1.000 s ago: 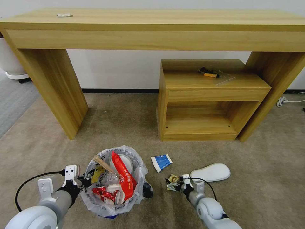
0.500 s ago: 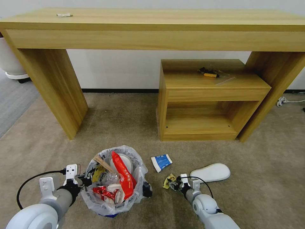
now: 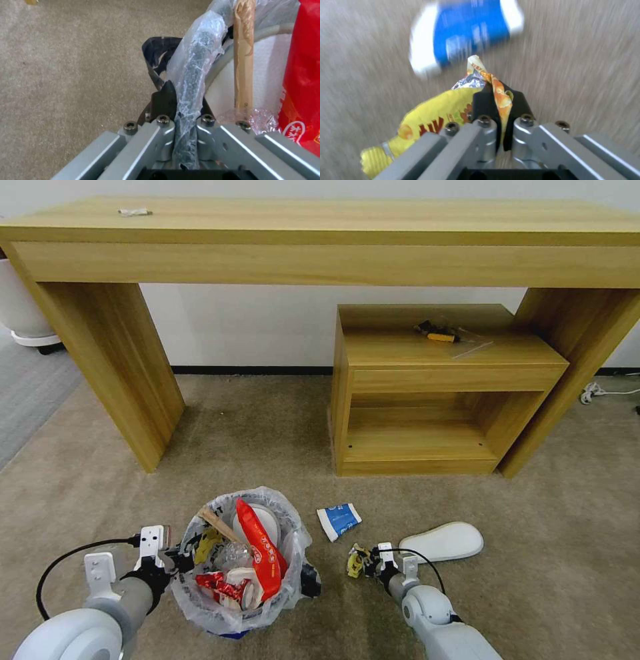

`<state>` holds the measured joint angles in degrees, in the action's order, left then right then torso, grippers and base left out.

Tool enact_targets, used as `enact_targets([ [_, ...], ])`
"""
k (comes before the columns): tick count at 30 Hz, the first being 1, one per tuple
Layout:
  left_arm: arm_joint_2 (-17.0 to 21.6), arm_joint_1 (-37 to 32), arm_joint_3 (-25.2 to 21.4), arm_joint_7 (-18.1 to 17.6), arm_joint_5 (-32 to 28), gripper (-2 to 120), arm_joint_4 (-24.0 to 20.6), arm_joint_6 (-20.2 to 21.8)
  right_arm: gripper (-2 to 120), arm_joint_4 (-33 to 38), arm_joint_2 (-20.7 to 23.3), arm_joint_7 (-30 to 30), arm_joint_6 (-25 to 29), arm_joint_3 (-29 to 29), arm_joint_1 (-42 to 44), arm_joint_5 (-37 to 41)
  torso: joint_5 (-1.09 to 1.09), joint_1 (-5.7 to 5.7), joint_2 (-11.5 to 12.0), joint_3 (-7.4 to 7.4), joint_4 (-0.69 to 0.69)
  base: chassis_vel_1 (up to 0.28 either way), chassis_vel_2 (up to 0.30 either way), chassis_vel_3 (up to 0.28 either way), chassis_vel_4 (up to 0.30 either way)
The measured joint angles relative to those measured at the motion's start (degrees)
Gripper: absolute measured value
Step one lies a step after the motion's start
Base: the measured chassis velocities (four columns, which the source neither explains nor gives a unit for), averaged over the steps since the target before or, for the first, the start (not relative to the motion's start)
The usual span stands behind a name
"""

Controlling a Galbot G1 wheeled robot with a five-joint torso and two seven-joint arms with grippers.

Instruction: Pick up the trash bin and place the garbage on the floor into it.

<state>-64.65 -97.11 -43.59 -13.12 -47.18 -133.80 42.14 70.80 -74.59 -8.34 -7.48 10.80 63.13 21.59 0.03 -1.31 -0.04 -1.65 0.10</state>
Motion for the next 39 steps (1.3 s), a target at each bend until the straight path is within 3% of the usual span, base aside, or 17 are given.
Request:
enact_targets([
  [5, 1.0, 0.5, -0.5, -0.1, -1.1, 1, 0.2, 0.0, 0, 8.5, 3.0, -1.2, -0.2, 1.4, 1.4, 0.4, 0.0, 0.0, 0.0, 0.0, 0.0, 0.0, 0.0, 0.0, 0.0],
  [8, 3.4, 1.5, -0.6, -0.2, -2.4, 1, 1.4, 0.0, 0, 18.0, 10.5, -4.0, -1.4, 0.7, 0.5, 3.8, 0.01, 0.0, 0.0, -0.01, 0.02, 0.0, 0.0, 0.0, 0.0],
  [12, 4.7, 2.6, -0.4, -0.3, -3.0, 1, 2.3, 0.0, 0, 23.9, 15.6, -6.4, -2.4, -0.5, -2.0, 6.3, -0.07, 0.0, 0.0, 0.0, 0.02, 0.0, 0.0, 0.0, 0.0],
  [15, 7.1, 4.4, 0.6, -0.7, -4.0, 1, 3.7, 0.0, 0, 33.4, 20.4, -12.5, -5.5, -3.6, -7.7, 10.0, -0.05, 0.0, 0.0, 0.01, 0.0, 0.0, 0.0, 0.0, 0.0],
  [20, 10.0, 6.1, 2.0, -1.2, -5.0, 1, 5.3, 0.0, 0, 38.1, 21.6, -14.5, -9.3, -7.3, -13.1, 13.0, 0.0, 0.0, 0.0, 0.0, 0.01, 0.0, 0.0, 0.0, 0.0],
  [23, 14.9, 10.5, 5.1, -5.0, -11.8, 1, 7.4, 0.0, 0, 41.1, 21.1, -14.9, -12.6, -16.5, -24.1, 15.2, -0.02, 0.0, 0.0, 0.0, 0.0, 0.0, 0.0, 0.0, 0.0],
  [27, 16.9, 14.0, 7.5, -7.1, -15.0, 1, 9.1, 0.0, 0, 40.5, 19.9, -14.7, -13.4, -21.8, -28.1, 15.0, -0.03, 0.0, 0.0, 0.0, 0.0, 0.0, 0.0, 0.0, 0.0],
  [35, 17.6, 17.7, 12.8, -11.1, -19.2, 1, 9.4, 0.0, 0, 38.5, 18.5, -15.0, -12.4, -31.9, -30.9, 6.7, -0.02, 0.0, 0.0, -0.01, 0.01, 0.0, 0.0, 0.0, 0.0],
  [39, 17.8, 17.5, 13.1, -11.4, -19.4, 1, 9.0, 0.0, 12, 38.5, 18.2, -14.5, -12.2, -33.9, -30.7, 3.7, -0.02, 0.0, 0.0, 0.0, 0.01, 0.0, 0.0, 0.0, 0.0],
])
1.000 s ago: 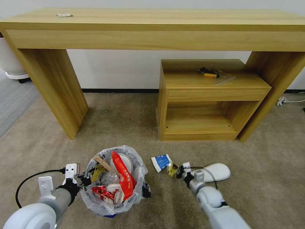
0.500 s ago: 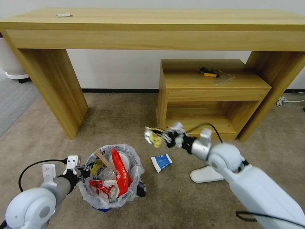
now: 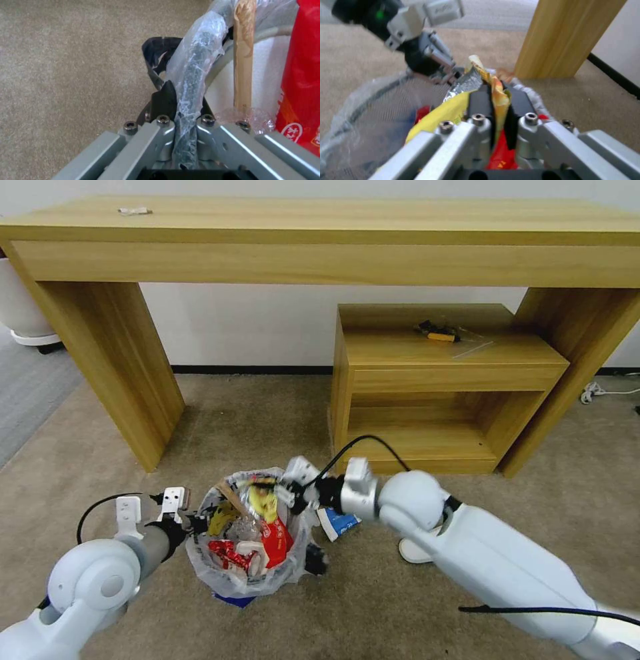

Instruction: Pick up the trash bin and place the garbage on the floor into it.

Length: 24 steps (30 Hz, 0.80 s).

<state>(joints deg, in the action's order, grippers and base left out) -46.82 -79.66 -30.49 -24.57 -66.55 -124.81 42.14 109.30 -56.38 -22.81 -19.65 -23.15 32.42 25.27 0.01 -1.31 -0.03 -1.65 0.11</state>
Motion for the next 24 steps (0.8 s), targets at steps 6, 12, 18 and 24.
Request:
enact_targets([
  [6, 0.0, -0.7, -0.1, -0.3, -0.2, 1, -0.8, 0.0, 30, -0.9, -0.3, 0.7, 1.7, -0.4, 0.9, -2.8, 0.0, 0.0, 0.0, 0.0, 0.0, 0.0, 0.0, 0.0, 0.0],
  [12, -0.6, -1.4, -0.7, -0.4, -0.7, 1, -1.3, 0.0, 57, -1.4, -0.5, 1.7, 2.1, 0.6, 1.9, -2.0, 0.0, 0.0, 0.0, 0.0, 0.0, 0.0, 0.0, 0.0, 0.0],
  [18, -1.4, -1.4, -0.8, -0.1, -0.6, 1, -1.4, 0.0, 76, -0.9, -0.5, 5.4, 1.6, 2.5, 3.4, 3.0, 0.0, 0.0, 0.0, 0.0, 0.0, 0.0, 0.0, 0.0, 0.0],
  [24, -3.0, -4.0, -3.4, 1.0, 1.6, 1, -1.4, 0.0, 96, -0.6, 0.1, 14.8, 1.1, 7.7, 8.1, 8.2, 0.01, 0.0, 0.0, 0.0, 0.0, 0.0, 0.0, 0.0, 0.0],
])
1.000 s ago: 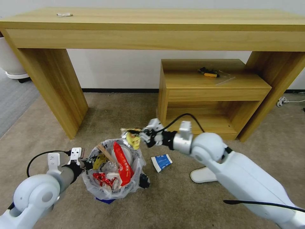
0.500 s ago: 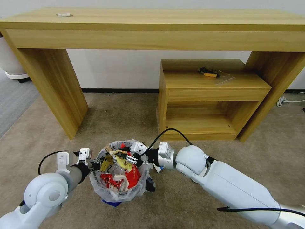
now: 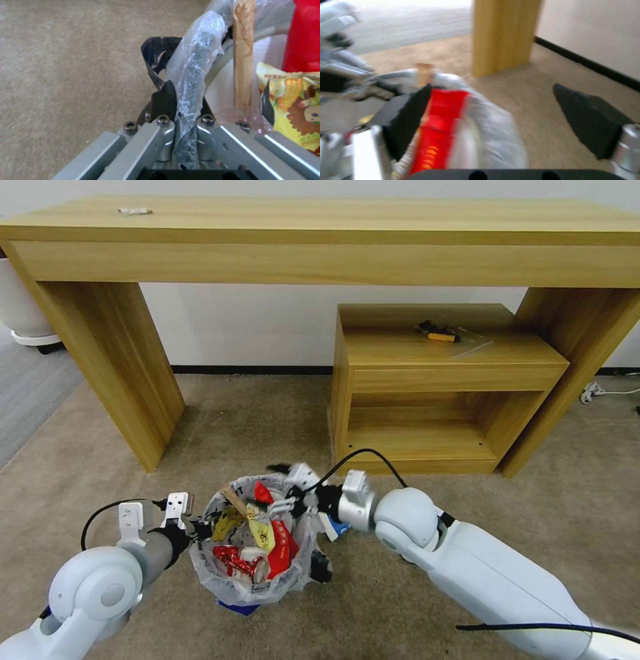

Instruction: Pick up the trash bin and place the garbage on the floor into it.

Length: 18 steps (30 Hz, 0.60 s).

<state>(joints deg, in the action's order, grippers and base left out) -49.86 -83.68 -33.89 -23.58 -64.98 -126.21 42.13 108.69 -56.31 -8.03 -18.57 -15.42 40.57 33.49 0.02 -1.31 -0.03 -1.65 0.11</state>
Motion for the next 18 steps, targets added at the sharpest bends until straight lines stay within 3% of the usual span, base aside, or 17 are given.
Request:
enact_targets([
  [6, -2.0, -2.8, -3.4, 1.4, 3.5, 1, 0.3, 0.0, 100, -2.4, 1.8, 3.6, 1.2, 5.2, 4.9, 2.0, 0.0, 0.0, 0.0, 0.0, -0.01, 0.0, 0.0, 0.0, 0.0],
  [9, -2.3, -4.3, -7.2, 3.6, 5.6, 1, 1.0, 0.0, 100, -5.4, 2.2, 4.3, 4.1, 12.9, 12.4, 1.1, 0.01, 0.0, 0.0, 0.0, 0.0, 0.0, 0.0, 0.0, 0.0],
  [18, -4.3, -5.6, -10.3, 4.4, 5.8, 1, 0.9, 0.0, 100, -8.7, -0.4, 4.8, 7.3, 25.5, 25.1, -0.1, 0.0, 0.01, 0.0, 0.01, 0.0, 0.0, 0.0, 0.0, 0.0],
])
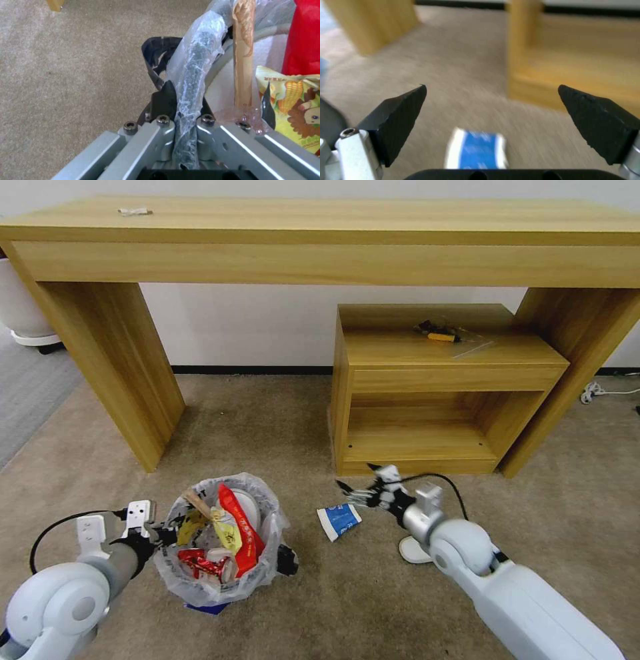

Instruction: Pick up the trash bin and place the garbage on the floor into it.

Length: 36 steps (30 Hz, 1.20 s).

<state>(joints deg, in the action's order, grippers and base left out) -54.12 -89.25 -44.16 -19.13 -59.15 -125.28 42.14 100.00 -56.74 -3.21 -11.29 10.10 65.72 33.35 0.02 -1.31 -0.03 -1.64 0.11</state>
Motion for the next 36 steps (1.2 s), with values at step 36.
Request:
enact_targets([
  [36, -1.1, -0.5, 1.9, 0.8, 1.4, 1, -2.4, 0.0, 100, -43.5, -17.5, -6.6, 1.7, -8.4, -20.1, -2.6, -0.02, -0.01, 0.0, -0.01, -0.01, 0.0, 0.0, 0.0, 0.0],
])
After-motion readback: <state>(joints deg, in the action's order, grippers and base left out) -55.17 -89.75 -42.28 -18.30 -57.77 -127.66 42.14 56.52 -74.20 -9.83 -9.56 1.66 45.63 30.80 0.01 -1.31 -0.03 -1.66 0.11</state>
